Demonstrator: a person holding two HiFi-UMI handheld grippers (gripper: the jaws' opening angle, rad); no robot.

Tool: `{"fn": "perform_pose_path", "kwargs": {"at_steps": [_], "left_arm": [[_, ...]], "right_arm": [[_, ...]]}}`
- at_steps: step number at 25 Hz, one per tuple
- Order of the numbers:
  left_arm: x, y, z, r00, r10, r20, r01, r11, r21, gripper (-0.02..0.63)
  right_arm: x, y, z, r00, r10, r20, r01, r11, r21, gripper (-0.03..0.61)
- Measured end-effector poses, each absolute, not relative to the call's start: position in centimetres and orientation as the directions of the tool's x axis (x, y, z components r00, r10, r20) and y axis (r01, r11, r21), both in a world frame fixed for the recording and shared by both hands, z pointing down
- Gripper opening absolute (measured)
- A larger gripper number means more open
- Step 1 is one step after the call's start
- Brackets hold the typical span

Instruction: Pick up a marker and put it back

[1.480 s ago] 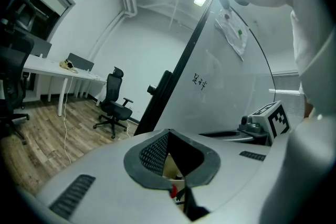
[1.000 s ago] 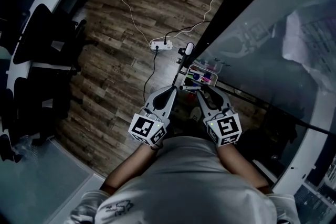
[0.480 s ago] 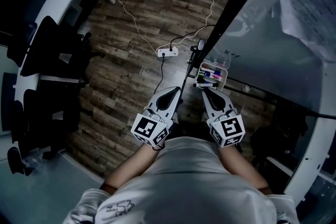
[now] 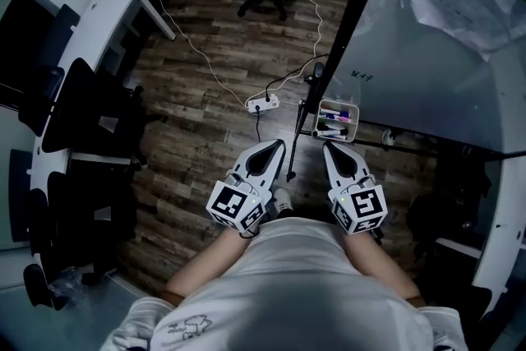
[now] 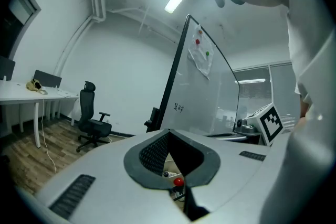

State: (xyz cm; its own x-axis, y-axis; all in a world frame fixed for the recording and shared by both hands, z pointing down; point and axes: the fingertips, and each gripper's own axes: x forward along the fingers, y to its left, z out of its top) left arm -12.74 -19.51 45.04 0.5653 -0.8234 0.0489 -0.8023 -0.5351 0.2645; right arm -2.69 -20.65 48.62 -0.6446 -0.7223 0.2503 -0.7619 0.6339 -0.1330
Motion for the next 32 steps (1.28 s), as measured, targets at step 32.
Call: {"fn": "perform_pose_path", "kwargs": {"at_steps": [32], "left_arm": [[5.6,1.5,40.6,0.744,-0.667,-0.045,-0.649,-0.736,0.193,0.005]], "right_arm": [[12.7,2.6,41.7,-0.522,-0.846,0.109,-0.847,0.530,0.051,0.011]]}}
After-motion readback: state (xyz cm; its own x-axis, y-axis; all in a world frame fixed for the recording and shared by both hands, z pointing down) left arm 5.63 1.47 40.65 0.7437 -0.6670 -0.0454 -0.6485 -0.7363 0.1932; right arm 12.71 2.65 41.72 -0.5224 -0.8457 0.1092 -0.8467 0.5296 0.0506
